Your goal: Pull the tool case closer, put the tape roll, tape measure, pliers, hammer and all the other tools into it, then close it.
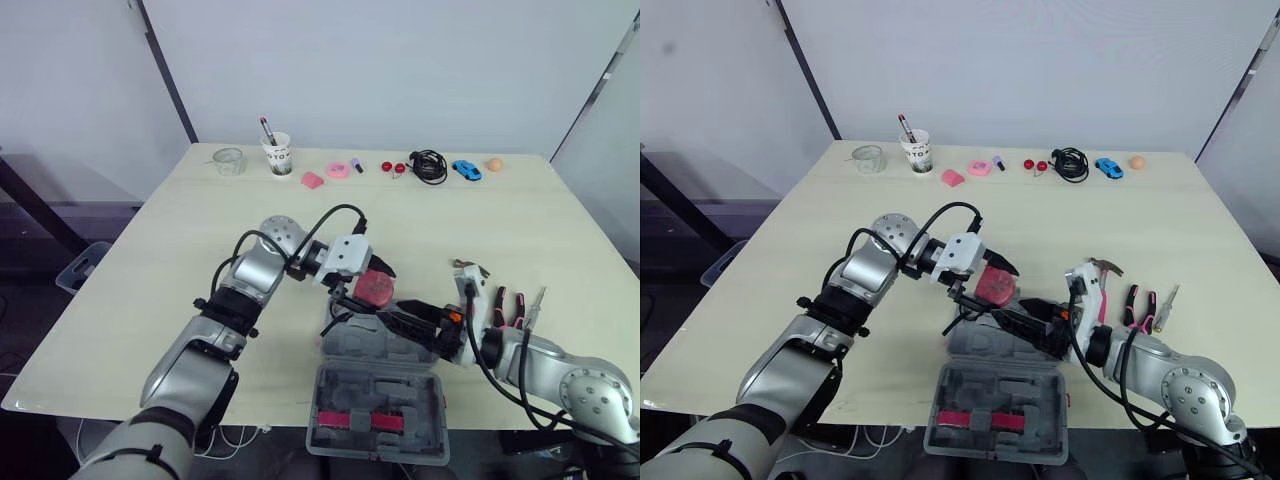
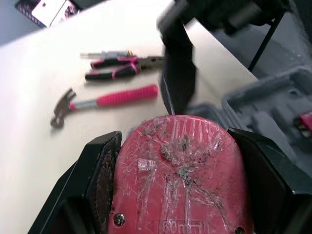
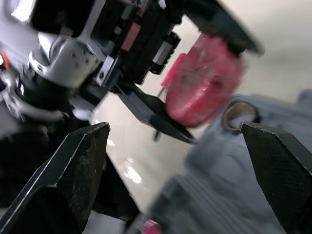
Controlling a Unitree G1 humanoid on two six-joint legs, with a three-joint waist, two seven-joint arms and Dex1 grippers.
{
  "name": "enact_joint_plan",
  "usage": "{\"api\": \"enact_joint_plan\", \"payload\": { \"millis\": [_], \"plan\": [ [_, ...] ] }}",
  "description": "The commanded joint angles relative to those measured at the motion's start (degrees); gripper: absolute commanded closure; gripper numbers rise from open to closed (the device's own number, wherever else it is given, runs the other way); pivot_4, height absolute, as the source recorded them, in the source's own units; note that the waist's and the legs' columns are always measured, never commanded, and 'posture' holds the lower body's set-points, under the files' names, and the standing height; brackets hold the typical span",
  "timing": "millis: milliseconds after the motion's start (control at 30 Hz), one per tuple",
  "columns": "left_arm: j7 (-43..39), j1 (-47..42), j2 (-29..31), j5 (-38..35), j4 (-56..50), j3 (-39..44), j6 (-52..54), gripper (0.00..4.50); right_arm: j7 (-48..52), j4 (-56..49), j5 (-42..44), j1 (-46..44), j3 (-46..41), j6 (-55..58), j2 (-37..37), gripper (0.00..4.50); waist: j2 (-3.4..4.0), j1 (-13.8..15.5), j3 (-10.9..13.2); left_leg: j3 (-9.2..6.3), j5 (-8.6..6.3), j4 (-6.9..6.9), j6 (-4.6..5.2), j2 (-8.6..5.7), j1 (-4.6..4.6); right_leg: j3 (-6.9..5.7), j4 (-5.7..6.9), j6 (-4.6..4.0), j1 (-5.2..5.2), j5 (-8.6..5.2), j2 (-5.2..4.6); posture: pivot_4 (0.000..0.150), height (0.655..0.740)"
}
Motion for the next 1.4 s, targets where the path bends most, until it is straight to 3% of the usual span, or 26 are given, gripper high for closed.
{"api": "enact_joint_plan", "payload": {
  "millis": [33, 167, 400, 433, 667, 700, 800, 833, 1067, 1400],
  "plan": [
    [-0.10, -0.84, -1.00, 0.07, -0.39, 0.03, -1.16, 1.49, -11.18, 1.49, 10.09, -2.04, -1.21, -1.53, 3.06, 0.00, 0.00, -0.15, 0.00, -0.02, 0.00, 0.00, 0.00, 0.00, -0.01, -0.01, 0.00, 0.00, -0.01, 0.00, 0.00, 0.150, 0.7400],
    [-0.30, -0.53, -1.35, -0.01, -1.20, 0.09, -0.95, 1.49, -17.72, 3.68, 14.85, -3.84, -0.95, -3.34, 4.34, 0.00, 0.00, -0.66, 0.00, -0.04, 0.00, 0.00, 0.00, 0.00, -0.04, -0.01, 0.00, 0.01, -0.01, 0.00, 0.00, 0.150, 0.7400],
    [-0.38, 0.20, -1.19, -0.41, -2.36, 0.35, -0.25, 1.49, -20.09, 4.80, 16.76, -4.75, 0.11, -4.37, 3.76, 3.05, 0.00, -1.19, 0.00, -0.09, 0.00, -0.01, 0.01, 0.00, -0.05, -0.01, -0.01, 0.02, -0.01, 0.00, 0.00, 0.150, 0.7400],
    [-0.51, 0.32, -1.21, -0.68, -2.63, 0.43, 0.13, 1.49, -20.15, 4.90, 16.87, -4.77, 0.24, -4.52, 3.64, 3.79, 0.00, -1.19, 0.00, -0.10, 0.00, -0.01, 0.01, 0.00, -0.05, -0.01, -0.01, 0.02, -0.02, 0.00, 0.00, 0.150, 0.7400],
    [-1.32, 1.57, -0.93, -2.50, -3.56, 1.21, 1.67, 1.49, -20.01, 4.54, 17.03, -3.57, 0.89, -5.39, 2.50, 3.87, 0.00, -1.20, 0.00, -0.12, 0.00, -0.01, 0.01, 0.00, -0.06, -0.01, -0.01, 0.02, -0.01, 0.00, 0.00, 0.150, 0.7400],
    [-1.62, 1.74, -0.73, -2.89, -3.75, 1.41, 1.71, 0.99, -19.98, 4.42, 17.38, -3.32, 0.71, -5.43, 2.19, 3.87, 0.00, -1.20, 0.00, -0.12, 0.00, -0.01, 0.01, 0.00, -0.06, -0.01, -0.01, 0.02, -0.01, 0.00, 0.00, 0.150, 0.7400],
    [-2.42, 2.11, 0.46, -3.82, -4.46, 2.27, 2.67, 0.09, -19.50, 4.55, 17.91, -2.53, -0.51, -5.62, 0.66, 3.98, 0.00, -1.21, 0.00, -0.13, 0.00, -0.01, 0.01, 0.00, -0.06, 0.00, -0.01, 0.02, -0.02, 0.00, 0.00, 0.150, 0.7400],
    [-2.87, 2.48, 1.41, -4.78, -4.96, 3.16, 3.36, 0.00, -18.77, 4.80, 18.57, -1.75, -1.56, -5.42, -0.85, 4.00, 0.00, -1.22, 0.00, -0.13, 0.00, -0.01, 0.01, 0.01, -0.06, 0.00, -0.01, 0.02, -0.01, 0.00, 0.00, 0.150, 0.7400],
    [-4.84, 6.59, 7.12, -11.30, -10.03, 7.85, 8.39, 0.00, -13.63, 5.26, 23.58, 5.53, -7.63, -4.34, -10.41, 4.00, 0.00, -1.17, 0.00, -0.20, 0.00, -0.04, 0.01, 0.03, -0.06, 0.01, -0.08, 0.02, -0.02, 0.00, -0.01, 0.150, 0.7400],
    [-5.49, 16.35, 15.65, -17.26, -22.42, 11.00, 13.49, 0.00, -3.01, 11.00, 21.55, 16.98, -13.10, -1.02, -18.72, 4.00, 0.01, -1.14, 0.00, -0.18, 0.00, -0.06, 0.01, 0.06, 0.00, 0.06, -0.10, 0.01, 0.01, 0.00, -0.01, 0.150, 0.7400]
  ]
}}
